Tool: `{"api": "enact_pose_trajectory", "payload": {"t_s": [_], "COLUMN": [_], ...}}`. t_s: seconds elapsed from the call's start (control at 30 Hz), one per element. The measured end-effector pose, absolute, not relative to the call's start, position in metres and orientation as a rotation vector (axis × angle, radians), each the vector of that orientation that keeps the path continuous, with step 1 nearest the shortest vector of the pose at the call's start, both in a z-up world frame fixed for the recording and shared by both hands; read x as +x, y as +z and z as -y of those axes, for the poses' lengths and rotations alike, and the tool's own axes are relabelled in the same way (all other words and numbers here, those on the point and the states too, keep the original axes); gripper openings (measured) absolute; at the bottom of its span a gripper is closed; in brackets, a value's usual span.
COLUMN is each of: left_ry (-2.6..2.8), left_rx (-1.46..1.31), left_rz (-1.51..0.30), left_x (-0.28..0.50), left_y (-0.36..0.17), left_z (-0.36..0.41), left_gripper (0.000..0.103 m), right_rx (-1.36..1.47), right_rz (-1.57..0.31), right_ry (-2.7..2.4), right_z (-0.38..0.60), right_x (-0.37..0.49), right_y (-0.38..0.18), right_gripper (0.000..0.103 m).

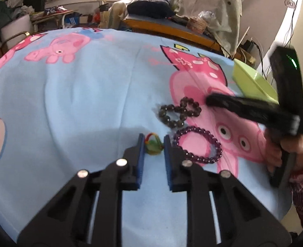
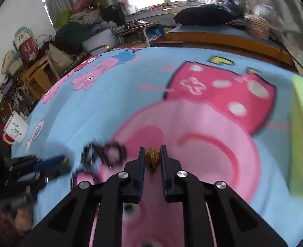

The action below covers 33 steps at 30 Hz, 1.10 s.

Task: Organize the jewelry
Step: 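Grasp the green charm with the left gripper and lift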

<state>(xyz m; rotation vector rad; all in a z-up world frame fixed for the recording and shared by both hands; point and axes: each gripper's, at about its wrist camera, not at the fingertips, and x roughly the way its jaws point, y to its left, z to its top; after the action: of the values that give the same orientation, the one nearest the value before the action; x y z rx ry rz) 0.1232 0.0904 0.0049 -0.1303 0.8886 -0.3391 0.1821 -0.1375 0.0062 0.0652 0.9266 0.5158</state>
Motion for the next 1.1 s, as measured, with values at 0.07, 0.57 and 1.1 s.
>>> {"api": "enact_pose_trajectory", "payload": {"t_s": [0.07,0.57,1.1], "left_ry": [-0.343,-0.844,-0.817], "left_rx": [-0.134,0.110,0.218], "left_rz": [-0.888,-0.929,-0.888], "left_x": [0.120,0.052,0.048], "left_y": [0.005,0.006,0.009], "left_z": [-0.093,0.072,0.108], "left_gripper": [0.017,0.017,0.039], "right_rx": [0.079,0.136,0.002], "right_rz": [-0.929,-0.818,-0.770], "right_ry": [0.523,0.318,0.309], "right_z": [0.157,0.255,0.257], "right_x": [0.161,0.008,-0.014], "right_y": [0.006,0.008,0.000], "right_gripper": [0.000,0.000,0.000]}}
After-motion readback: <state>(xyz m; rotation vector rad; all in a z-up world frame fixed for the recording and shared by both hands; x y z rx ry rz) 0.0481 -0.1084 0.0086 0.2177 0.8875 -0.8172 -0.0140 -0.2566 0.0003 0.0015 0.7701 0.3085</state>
